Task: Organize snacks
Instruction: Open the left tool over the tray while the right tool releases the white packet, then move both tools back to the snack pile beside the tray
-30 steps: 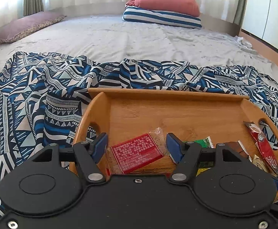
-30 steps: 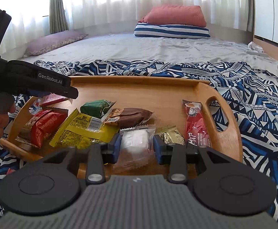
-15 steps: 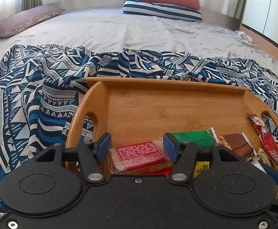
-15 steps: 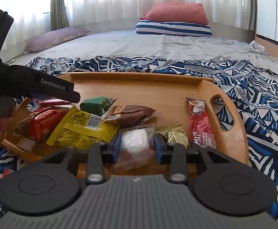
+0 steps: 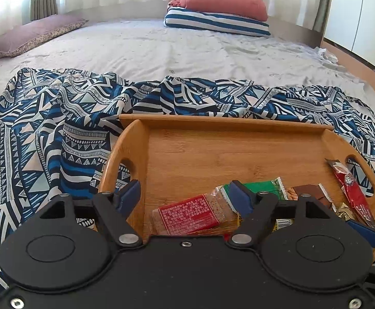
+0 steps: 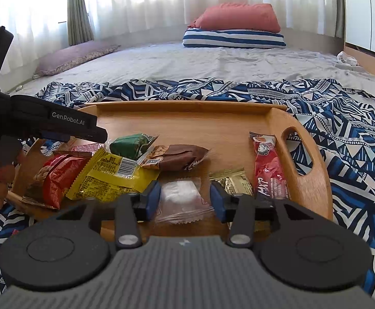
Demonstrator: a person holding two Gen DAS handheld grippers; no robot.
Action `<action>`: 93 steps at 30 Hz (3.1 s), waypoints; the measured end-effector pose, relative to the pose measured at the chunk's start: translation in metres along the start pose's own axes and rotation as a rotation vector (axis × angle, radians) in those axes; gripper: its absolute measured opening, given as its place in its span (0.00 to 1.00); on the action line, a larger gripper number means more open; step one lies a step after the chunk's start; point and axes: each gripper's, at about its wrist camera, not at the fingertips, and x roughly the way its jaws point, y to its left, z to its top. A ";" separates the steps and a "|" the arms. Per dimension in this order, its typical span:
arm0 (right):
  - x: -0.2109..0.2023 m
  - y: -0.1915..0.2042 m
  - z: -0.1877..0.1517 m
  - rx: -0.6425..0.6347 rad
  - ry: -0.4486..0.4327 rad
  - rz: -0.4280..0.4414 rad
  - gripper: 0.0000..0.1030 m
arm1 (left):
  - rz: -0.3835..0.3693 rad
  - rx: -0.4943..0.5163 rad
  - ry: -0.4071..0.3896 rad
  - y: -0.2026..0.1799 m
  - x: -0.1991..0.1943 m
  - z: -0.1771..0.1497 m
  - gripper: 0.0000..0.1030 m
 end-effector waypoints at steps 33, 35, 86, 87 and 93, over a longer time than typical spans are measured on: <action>-0.108 -0.008 -0.039 -0.035 -0.056 -0.009 0.88 | -0.142 0.082 -0.115 -0.020 -0.169 -0.076 0.97; -0.111 -0.008 -0.043 -0.035 -0.051 -0.015 0.89 | -0.149 0.084 -0.106 -0.023 -0.174 -0.083 0.97; -0.132 -0.018 -0.087 -0.080 -0.034 -0.059 1.00 | -0.180 0.055 -0.059 -0.043 -0.225 -0.161 0.92; -0.131 -0.018 -0.088 -0.087 -0.034 -0.058 1.00 | -0.179 0.059 -0.056 -0.044 -0.223 -0.162 0.88; -0.129 -0.018 -0.091 -0.084 -0.034 -0.056 1.00 | -0.181 0.086 -0.038 -0.052 -0.206 -0.167 0.77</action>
